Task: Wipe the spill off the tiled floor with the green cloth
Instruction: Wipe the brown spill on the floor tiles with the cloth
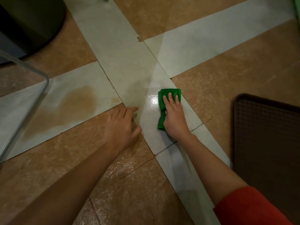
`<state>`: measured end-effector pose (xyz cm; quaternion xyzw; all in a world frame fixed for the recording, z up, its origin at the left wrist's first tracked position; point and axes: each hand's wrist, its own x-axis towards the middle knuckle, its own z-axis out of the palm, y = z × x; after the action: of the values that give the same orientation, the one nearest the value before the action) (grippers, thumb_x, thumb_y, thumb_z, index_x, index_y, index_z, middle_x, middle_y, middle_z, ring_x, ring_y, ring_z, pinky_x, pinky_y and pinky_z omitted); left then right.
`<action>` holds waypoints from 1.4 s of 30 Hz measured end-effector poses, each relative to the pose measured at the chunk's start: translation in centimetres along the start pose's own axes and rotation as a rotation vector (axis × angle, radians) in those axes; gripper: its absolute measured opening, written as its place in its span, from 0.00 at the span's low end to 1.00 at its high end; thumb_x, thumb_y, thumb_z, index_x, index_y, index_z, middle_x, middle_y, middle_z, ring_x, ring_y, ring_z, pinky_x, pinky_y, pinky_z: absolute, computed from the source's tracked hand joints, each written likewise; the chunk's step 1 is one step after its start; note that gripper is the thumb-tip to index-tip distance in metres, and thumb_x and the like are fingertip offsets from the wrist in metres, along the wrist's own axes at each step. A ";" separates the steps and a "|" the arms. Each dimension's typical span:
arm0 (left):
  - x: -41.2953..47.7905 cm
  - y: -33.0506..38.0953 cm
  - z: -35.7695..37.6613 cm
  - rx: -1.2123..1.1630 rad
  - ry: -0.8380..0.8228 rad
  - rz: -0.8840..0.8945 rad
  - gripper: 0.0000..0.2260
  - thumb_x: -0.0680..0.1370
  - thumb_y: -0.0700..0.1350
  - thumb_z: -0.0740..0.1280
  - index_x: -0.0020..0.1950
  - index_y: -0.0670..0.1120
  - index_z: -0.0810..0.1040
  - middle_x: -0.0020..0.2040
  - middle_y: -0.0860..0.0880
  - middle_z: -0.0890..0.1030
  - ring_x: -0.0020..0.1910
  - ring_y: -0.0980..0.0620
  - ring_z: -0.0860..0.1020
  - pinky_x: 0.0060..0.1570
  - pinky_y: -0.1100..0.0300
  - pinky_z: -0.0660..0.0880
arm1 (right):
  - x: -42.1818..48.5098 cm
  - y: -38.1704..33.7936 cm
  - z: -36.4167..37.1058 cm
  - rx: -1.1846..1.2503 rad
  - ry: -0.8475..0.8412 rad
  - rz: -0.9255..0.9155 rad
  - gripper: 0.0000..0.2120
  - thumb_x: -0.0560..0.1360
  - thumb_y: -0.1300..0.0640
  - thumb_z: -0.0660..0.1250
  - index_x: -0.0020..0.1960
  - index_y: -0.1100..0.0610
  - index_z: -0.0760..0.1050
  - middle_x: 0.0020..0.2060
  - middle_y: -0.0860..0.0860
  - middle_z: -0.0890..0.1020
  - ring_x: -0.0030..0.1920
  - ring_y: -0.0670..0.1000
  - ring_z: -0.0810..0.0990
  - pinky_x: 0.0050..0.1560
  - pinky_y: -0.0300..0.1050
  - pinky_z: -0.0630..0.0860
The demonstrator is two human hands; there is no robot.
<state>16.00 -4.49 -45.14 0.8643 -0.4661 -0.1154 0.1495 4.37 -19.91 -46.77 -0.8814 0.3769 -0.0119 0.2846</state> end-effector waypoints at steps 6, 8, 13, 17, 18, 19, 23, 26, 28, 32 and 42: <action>0.3 0.0 0.2 -0.021 0.031 -0.008 0.25 0.69 0.55 0.57 0.65 0.48 0.70 0.60 0.47 0.76 0.61 0.46 0.72 0.59 0.48 0.67 | -3.2 1.9 0.4 0.001 -0.004 -0.075 0.24 0.82 0.55 0.51 0.77 0.54 0.50 0.77 0.50 0.47 0.76 0.51 0.39 0.75 0.48 0.39; 0.1 -0.3 0.2 -0.024 0.031 -0.017 0.24 0.71 0.54 0.61 0.65 0.49 0.70 0.61 0.48 0.75 0.62 0.46 0.71 0.59 0.50 0.66 | -2.7 3.0 -0.2 0.023 0.038 -0.016 0.24 0.82 0.58 0.51 0.76 0.54 0.51 0.77 0.51 0.47 0.76 0.51 0.40 0.75 0.49 0.40; -0.2 -0.9 -0.3 -0.017 0.034 -0.017 0.23 0.72 0.50 0.68 0.66 0.49 0.70 0.62 0.47 0.75 0.62 0.46 0.70 0.58 0.51 0.66 | 1.5 2.5 -0.8 -0.046 0.101 0.129 0.26 0.81 0.61 0.52 0.76 0.59 0.48 0.76 0.57 0.46 0.76 0.58 0.40 0.75 0.53 0.39; -0.2 -1.5 -1.0 -0.002 0.034 -0.006 0.24 0.71 0.49 0.68 0.67 0.49 0.69 0.62 0.47 0.75 0.62 0.46 0.70 0.57 0.51 0.67 | 3.3 -0.7 0.2 -0.054 0.029 0.005 0.27 0.81 0.62 0.52 0.77 0.55 0.46 0.77 0.53 0.45 0.76 0.56 0.40 0.73 0.49 0.37; -0.2 -1.5 -1.1 0.002 0.031 -0.016 0.25 0.71 0.48 0.69 0.67 0.49 0.69 0.62 0.47 0.75 0.62 0.46 0.69 0.57 0.52 0.67 | 3.0 -1.7 0.7 -0.050 0.003 -0.060 0.28 0.81 0.62 0.53 0.77 0.54 0.46 0.76 0.52 0.45 0.76 0.55 0.39 0.72 0.49 0.37; -0.2 -1.6 -1.2 0.008 0.026 -0.028 0.26 0.70 0.48 0.69 0.67 0.49 0.69 0.62 0.47 0.74 0.62 0.46 0.69 0.57 0.52 0.66 | 2.5 -2.6 1.3 -0.045 -0.022 -0.129 0.28 0.80 0.62 0.53 0.77 0.52 0.46 0.76 0.50 0.46 0.76 0.53 0.39 0.73 0.49 0.36; -0.8 -2.2 -1.4 0.022 0.008 -0.045 0.26 0.71 0.49 0.69 0.68 0.50 0.68 0.63 0.48 0.74 0.62 0.47 0.69 0.59 0.52 0.66 | -0.1 -2.2 2.2 -0.098 -0.178 -0.423 0.27 0.81 0.60 0.54 0.76 0.50 0.48 0.76 0.46 0.46 0.74 0.46 0.37 0.74 0.46 0.37; -1.6 -3.4 -1.9 0.012 0.028 -0.040 0.26 0.71 0.48 0.69 0.67 0.50 0.69 0.60 0.48 0.75 0.60 0.46 0.70 0.56 0.51 0.66 | 0.8 -0.5 1.1 -0.086 -0.129 -0.325 0.27 0.81 0.60 0.54 0.76 0.50 0.48 0.74 0.45 0.44 0.74 0.47 0.37 0.74 0.48 0.38; -2.0 -4.3 -2.3 0.030 0.048 -0.047 0.25 0.70 0.47 0.69 0.66 0.49 0.70 0.58 0.48 0.76 0.58 0.46 0.71 0.55 0.51 0.67 | 2.7 -1.1 0.7 -0.052 -0.053 -0.141 0.27 0.81 0.62 0.53 0.77 0.53 0.48 0.76 0.49 0.45 0.75 0.51 0.38 0.75 0.50 0.39; -2.0 -5.2 -3.2 0.049 0.044 -0.083 0.26 0.70 0.48 0.68 0.67 0.49 0.69 0.59 0.47 0.75 0.60 0.46 0.69 0.57 0.52 0.64 | 4.9 -4.1 1.5 -0.056 -0.018 -0.024 0.30 0.79 0.65 0.55 0.77 0.55 0.46 0.77 0.53 0.45 0.76 0.55 0.39 0.74 0.49 0.37; -2.1 -4.5 -3.1 0.050 0.026 -0.060 0.26 0.71 0.49 0.68 0.68 0.49 0.68 0.60 0.47 0.75 0.60 0.47 0.69 0.57 0.52 0.65 | 2.7 -4.5 2.7 -0.090 -0.125 -0.339 0.27 0.80 0.62 0.55 0.76 0.53 0.49 0.77 0.50 0.48 0.76 0.51 0.41 0.73 0.45 0.38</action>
<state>19.43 0.05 -43.78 0.8829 -0.4406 -0.0971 0.1303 9.86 -17.88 -47.20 -0.9432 0.2045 0.0121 0.2615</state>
